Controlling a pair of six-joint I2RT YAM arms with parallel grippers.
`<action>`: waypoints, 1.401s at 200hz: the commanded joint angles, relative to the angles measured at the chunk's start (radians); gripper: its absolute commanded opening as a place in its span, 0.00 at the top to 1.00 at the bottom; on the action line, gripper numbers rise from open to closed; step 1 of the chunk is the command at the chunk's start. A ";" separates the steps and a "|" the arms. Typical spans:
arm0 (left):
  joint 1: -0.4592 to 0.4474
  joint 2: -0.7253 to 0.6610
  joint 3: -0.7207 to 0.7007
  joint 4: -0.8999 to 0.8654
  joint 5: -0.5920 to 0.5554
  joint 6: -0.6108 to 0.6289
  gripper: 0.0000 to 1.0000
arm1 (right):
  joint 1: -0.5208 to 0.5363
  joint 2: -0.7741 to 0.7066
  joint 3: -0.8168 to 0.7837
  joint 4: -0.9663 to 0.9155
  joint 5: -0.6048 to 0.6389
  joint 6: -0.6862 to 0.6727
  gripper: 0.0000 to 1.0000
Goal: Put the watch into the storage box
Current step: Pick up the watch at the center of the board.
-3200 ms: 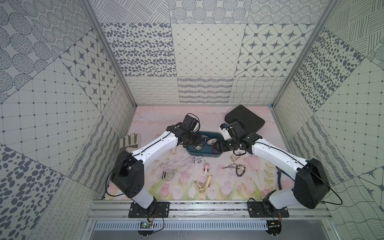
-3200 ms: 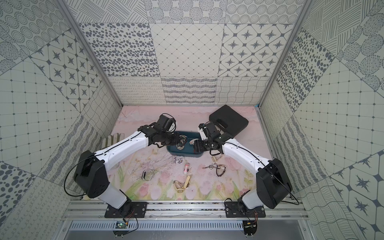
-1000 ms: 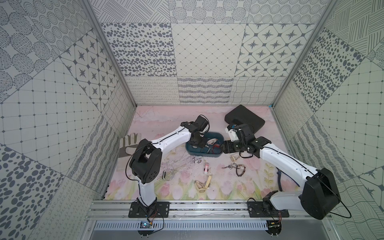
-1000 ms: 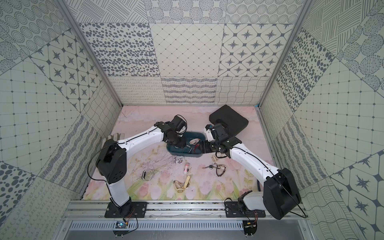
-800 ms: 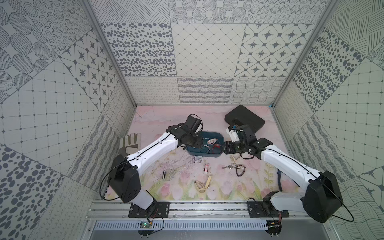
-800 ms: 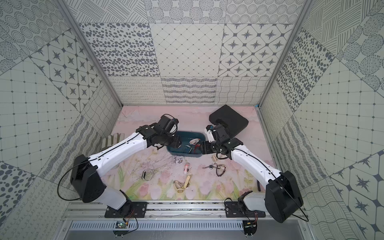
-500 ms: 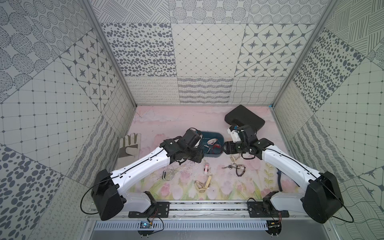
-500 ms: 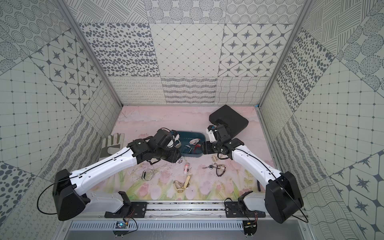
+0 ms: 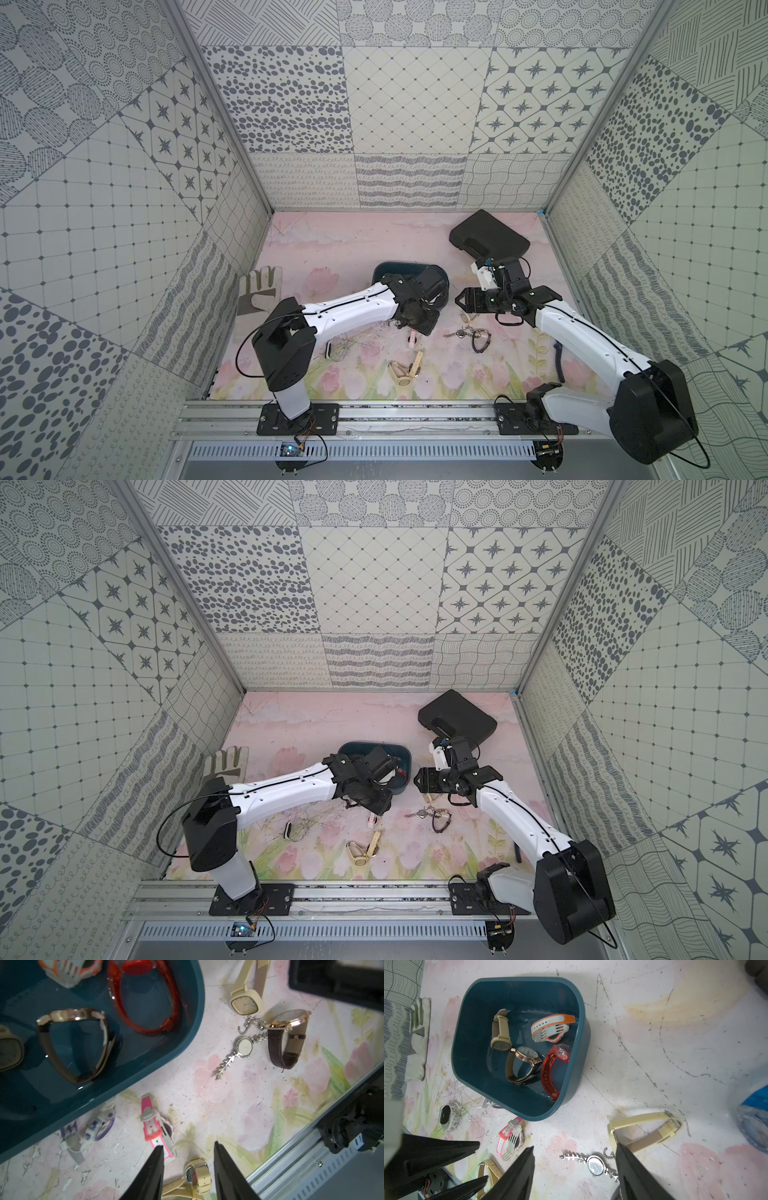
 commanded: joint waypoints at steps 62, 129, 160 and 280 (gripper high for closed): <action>-0.131 0.306 0.341 -0.475 -0.330 0.074 0.61 | -0.065 -0.061 -0.031 0.044 -0.022 0.005 0.33; -0.175 0.378 0.348 -0.560 -0.529 0.025 0.63 | -0.068 -0.072 -0.043 0.053 -0.039 0.009 0.33; -0.183 0.388 0.331 -0.558 -0.564 0.013 0.64 | -0.068 -0.072 -0.044 0.054 -0.043 0.008 0.33; -0.165 0.367 0.236 -0.472 -0.597 0.021 0.81 | -0.068 -0.075 -0.050 0.075 -0.072 0.009 0.33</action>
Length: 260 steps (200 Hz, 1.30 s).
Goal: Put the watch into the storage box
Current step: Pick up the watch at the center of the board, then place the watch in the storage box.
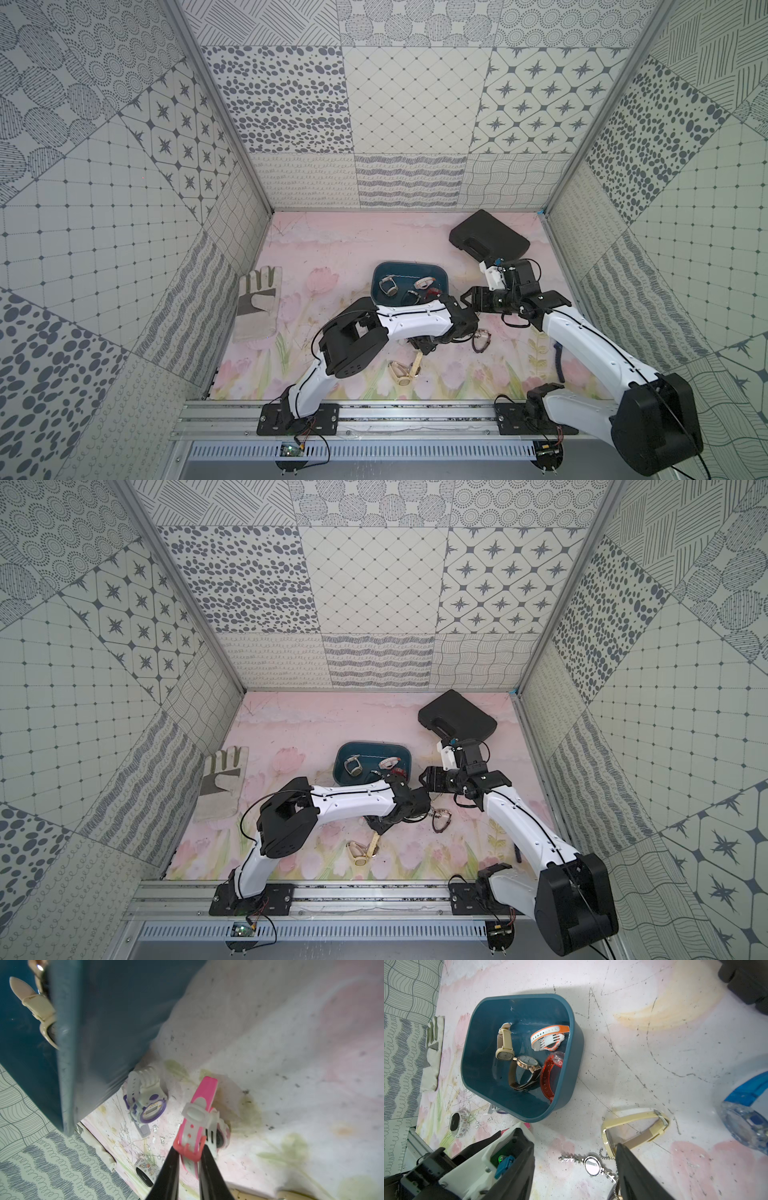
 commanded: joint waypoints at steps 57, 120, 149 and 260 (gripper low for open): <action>0.027 -0.045 -0.056 0.033 -0.076 0.013 0.90 | -0.002 -0.023 -0.011 0.048 -0.032 0.003 0.34; 0.082 -0.280 -0.206 0.196 0.136 0.012 1.00 | -0.003 -0.028 -0.009 0.052 -0.044 0.002 0.34; 0.177 -0.474 -0.295 0.307 0.369 0.010 1.00 | -0.002 -0.025 -0.006 0.052 -0.046 0.000 0.34; 0.584 -0.385 -0.160 0.608 0.739 -0.040 1.00 | 0.082 0.011 0.030 0.031 -0.045 -0.021 0.33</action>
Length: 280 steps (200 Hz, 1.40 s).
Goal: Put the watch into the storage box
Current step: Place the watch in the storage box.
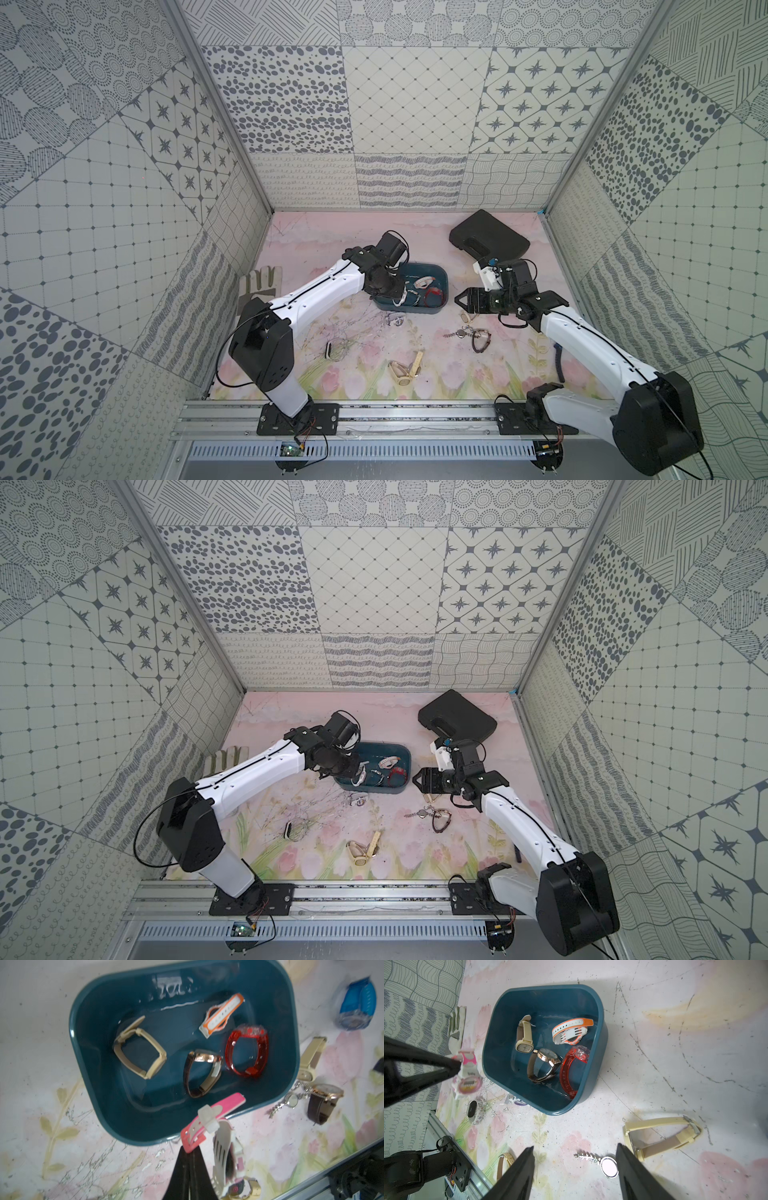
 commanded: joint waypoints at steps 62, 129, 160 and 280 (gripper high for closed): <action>0.087 0.332 0.273 0.149 0.124 -0.024 1.00 | 0.114 0.043 0.048 0.005 0.060 -0.020 0.33; 0.122 0.449 0.342 0.122 0.094 0.007 1.00 | 0.130 0.040 0.052 -0.004 0.079 -0.023 0.32; 0.124 0.482 0.338 0.127 0.088 0.017 1.00 | 0.130 0.041 0.051 -0.008 0.084 -0.026 0.32; 0.121 0.504 0.275 0.136 0.025 0.048 0.82 | 0.139 0.049 0.062 -0.023 0.098 -0.028 0.32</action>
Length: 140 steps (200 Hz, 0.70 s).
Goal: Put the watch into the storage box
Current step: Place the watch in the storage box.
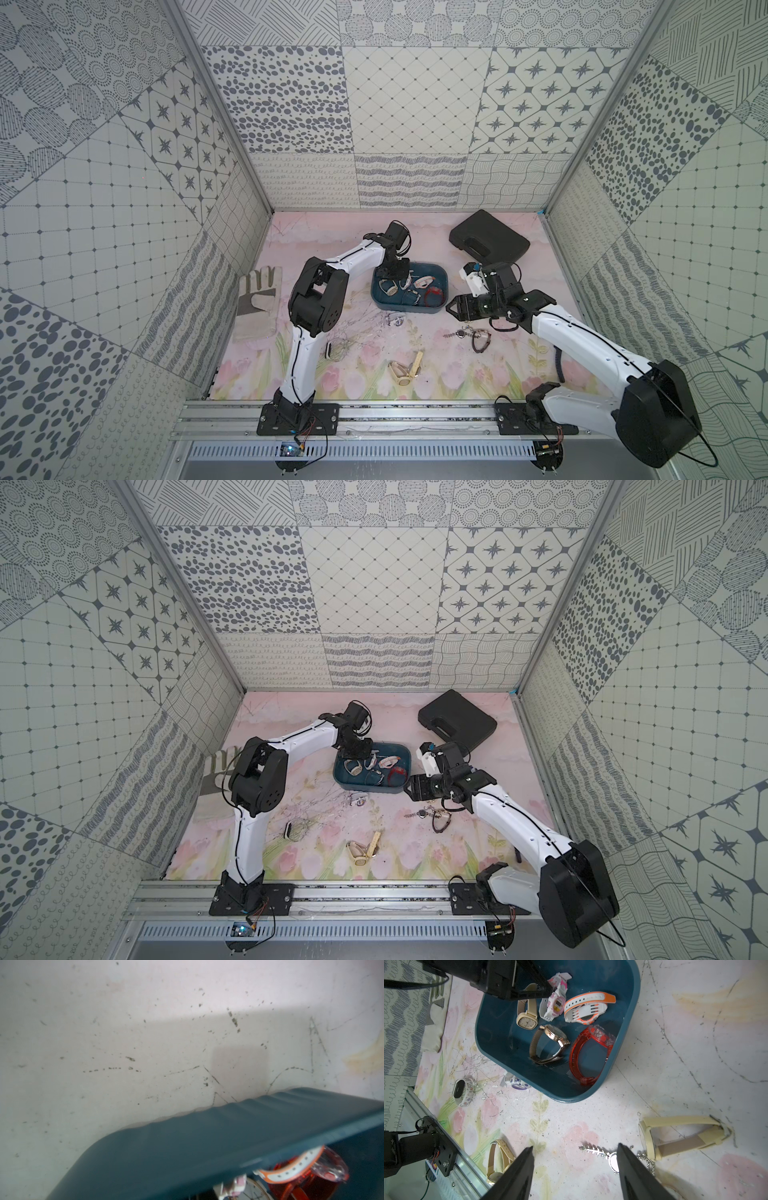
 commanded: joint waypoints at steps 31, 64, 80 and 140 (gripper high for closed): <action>-0.002 -0.014 -0.027 0.023 -0.068 0.033 0.62 | 0.020 0.029 0.041 0.016 0.013 -0.004 0.32; -0.012 -0.070 -0.045 0.033 -0.070 0.027 0.51 | 0.021 0.031 0.051 0.013 0.030 0.006 0.32; -0.017 -0.122 -0.060 0.045 -0.058 0.017 0.49 | 0.022 0.027 0.059 0.001 0.043 0.012 0.32; -0.059 -0.332 -0.101 0.039 -0.034 0.002 0.47 | 0.023 -0.016 0.059 -0.044 0.084 0.048 0.32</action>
